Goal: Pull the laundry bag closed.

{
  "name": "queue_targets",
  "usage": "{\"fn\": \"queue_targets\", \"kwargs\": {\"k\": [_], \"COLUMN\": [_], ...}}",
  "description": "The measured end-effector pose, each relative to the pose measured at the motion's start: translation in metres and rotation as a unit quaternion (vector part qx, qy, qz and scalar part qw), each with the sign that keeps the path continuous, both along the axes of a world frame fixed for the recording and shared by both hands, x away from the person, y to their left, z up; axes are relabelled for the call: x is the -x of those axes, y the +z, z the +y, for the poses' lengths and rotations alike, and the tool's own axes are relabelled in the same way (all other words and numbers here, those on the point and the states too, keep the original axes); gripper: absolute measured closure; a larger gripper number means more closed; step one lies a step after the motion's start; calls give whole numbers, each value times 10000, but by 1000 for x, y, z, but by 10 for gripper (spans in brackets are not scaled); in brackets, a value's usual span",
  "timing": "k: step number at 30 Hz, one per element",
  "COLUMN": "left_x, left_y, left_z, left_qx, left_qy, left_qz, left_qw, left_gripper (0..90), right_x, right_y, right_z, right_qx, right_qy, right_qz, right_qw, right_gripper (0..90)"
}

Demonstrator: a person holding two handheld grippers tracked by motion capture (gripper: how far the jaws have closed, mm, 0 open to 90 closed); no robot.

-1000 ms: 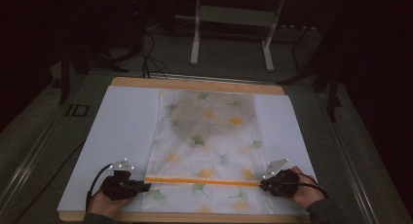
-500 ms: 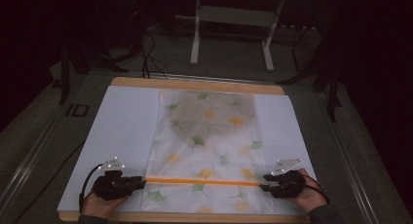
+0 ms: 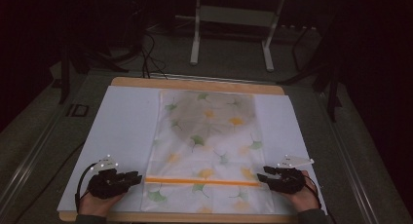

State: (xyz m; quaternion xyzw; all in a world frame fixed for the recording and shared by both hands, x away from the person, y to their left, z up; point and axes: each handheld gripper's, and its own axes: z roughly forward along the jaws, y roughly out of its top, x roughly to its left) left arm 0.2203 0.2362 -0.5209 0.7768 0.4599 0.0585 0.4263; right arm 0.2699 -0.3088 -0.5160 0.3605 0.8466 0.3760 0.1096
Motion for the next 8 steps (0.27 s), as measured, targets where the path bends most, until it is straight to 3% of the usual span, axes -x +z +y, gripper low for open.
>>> {"fn": "queue_targets", "kwargs": {"k": [4,8], "left_x": [-2,-3], "left_y": [-2,-5], "left_z": [-1,4], "left_qx": [-266,-496], "left_qy": [215,508], "left_qz": [-191,-401], "left_qw": [9992,9967], "left_gripper": [699,669], "right_x": [1,-1], "right_y": [-2,-8], "right_z": [-2,-10], "right_qx": [-99,-159], "right_qy": [-208,-593], "right_qz": [-43,-66], "right_qw": [9997,9981], "right_gripper": [554,548]}}
